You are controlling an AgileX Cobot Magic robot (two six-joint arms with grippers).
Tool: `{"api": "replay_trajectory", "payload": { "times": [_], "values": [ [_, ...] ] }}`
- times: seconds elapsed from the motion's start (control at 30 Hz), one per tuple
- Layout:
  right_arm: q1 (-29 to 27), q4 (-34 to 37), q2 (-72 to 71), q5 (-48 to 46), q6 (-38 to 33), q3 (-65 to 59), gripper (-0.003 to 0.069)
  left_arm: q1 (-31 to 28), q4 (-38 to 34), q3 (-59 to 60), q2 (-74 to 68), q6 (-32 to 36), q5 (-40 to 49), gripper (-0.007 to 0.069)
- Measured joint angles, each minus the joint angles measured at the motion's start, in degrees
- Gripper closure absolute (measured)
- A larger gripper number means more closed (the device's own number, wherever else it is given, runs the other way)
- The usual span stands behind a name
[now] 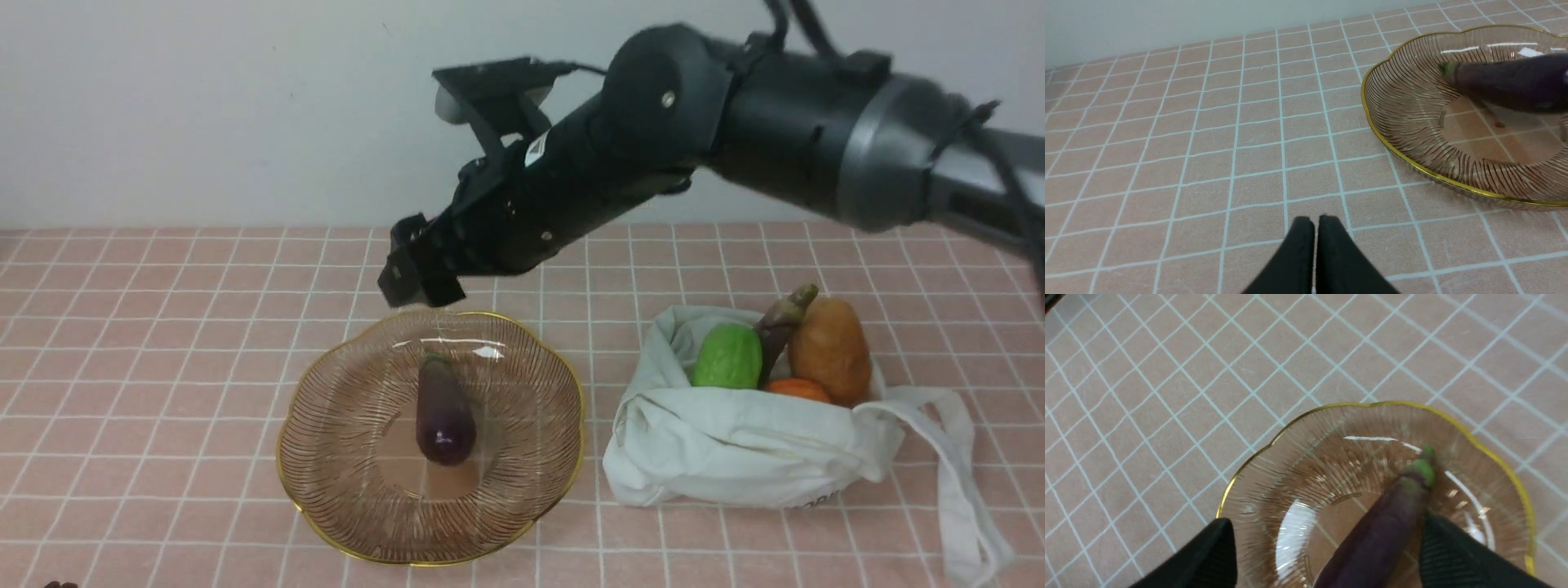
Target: Take vegetables from bag on pink coffee tablecloth place on plate.
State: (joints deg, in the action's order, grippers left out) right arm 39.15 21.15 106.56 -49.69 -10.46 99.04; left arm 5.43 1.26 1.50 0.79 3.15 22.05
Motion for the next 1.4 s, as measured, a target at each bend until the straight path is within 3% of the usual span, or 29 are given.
{"api": "replay_trajectory", "payload": {
  "times": [0.13, 0.17, 0.2, 0.27, 0.37, 0.5, 0.77, 0.93, 1.1, 1.4],
  "values": [
    [0.00, -16.38, -9.82, -5.90, 11.47, 0.16, 0.0331, 0.00, 0.00, 0.00, 0.00, 0.00, 0.00, 0.0629],
    [0.00, -20.35, -13.18, -8.20, 14.82, 0.18, 0.0410, 0.00, 0.00, 0.00, 0.00, 0.00, 0.00, 0.0629],
    [0.00, -21.86, -13.75, -8.60, 15.33, 0.18, 0.0424, 0.00, 0.00, 0.00, 0.00, 0.00, 0.00, 0.0629],
    [0.00, -29.35, -20.95, -12.59, 20.77, -0.59, 0.0577, 0.00, 0.00, 0.00, 0.00, 0.00, 0.00, 0.0629],
    [0.00, -35.01, -30.87, -13.53, 25.21, -5.17, 0.0653, 0.00, 0.00, 0.00, 0.00, 0.00, 0.00, 0.0629],
    [0.00, -38.98, -47.54, -9.98, 30.86, -18.81, 0.0671, 0.00, 0.00, 0.00, 0.00, 0.00, 0.00, 0.0629],
    [0.00, -39.29, -83.32, 11.03, 34.75, -54.11, 0.0673, 0.00, 0.00, 0.00, 0.00, 0.00, 0.00, 0.0629],
    [0.00, -39.60, -97.74, 17.19, 38.11, -65.82, 0.0673, 0.00, 0.00, 0.00, 0.00, 0.00, 0.00, 0.0629],
    [0.00, -39.50, -106.85, 21.56, 39.10, -72.89, 0.0673, 0.00, 0.00, 0.00, 0.00, 0.00, 0.00, 0.0629],
    [0.00, -37.74, -107.36, 22.93, 39.09, -75.07, 0.0673, -0.04, 0.00, 0.00, 0.00, 0.00, 0.00, 0.0629]
  ]
}}
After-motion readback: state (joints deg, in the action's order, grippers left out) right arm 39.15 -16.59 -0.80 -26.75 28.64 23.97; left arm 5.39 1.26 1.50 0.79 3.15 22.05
